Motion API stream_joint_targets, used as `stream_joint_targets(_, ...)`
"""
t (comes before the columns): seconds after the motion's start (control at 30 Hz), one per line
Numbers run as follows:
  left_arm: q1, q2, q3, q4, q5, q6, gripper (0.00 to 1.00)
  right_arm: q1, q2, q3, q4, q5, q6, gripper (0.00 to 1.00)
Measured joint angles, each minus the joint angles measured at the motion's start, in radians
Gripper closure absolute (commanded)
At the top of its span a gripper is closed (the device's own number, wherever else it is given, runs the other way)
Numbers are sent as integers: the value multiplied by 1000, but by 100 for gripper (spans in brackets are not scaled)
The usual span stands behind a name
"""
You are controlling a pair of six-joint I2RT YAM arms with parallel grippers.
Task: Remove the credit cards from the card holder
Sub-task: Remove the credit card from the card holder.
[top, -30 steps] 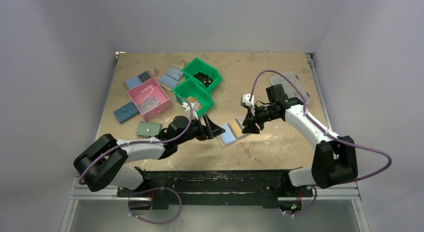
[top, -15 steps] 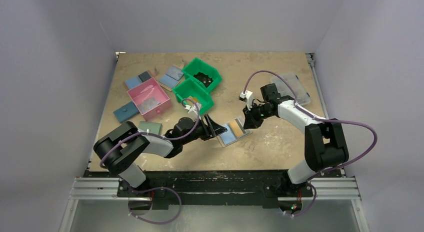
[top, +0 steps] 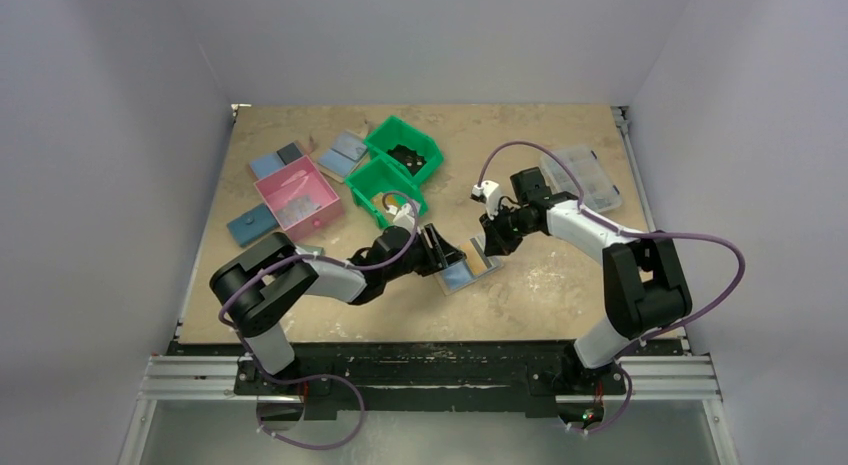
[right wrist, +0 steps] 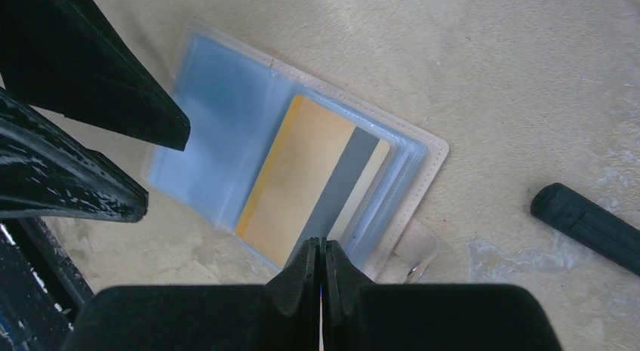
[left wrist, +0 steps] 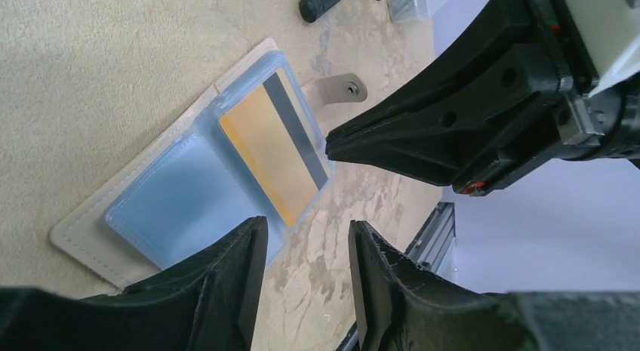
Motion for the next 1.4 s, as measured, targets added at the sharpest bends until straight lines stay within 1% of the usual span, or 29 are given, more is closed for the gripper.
stream_joint_targets(0.23,-16,46,68,-105,-33,-13,54,8,1,1,34,44,31,98)
stream_joint_targets(0.3,-16,56,80,-126,-37,-16,56,13,1,1,42,56,36,98)
stream_joint_targets(0.47,-18,77,104,-153,-37,-16,57,26,3,2,56,82,51,99)
stream_joint_targets(0.77,-21,102,124,-159,-37,-17,57,32,23,2,71,123,68,99)
stream_joint_targets(1.23,-21,148,158,-158,-35,-46,57,43,35,6,74,141,74,100)
stream_joint_targets(1.4,-21,162,158,-140,-32,-79,63,49,48,18,68,142,73,100)
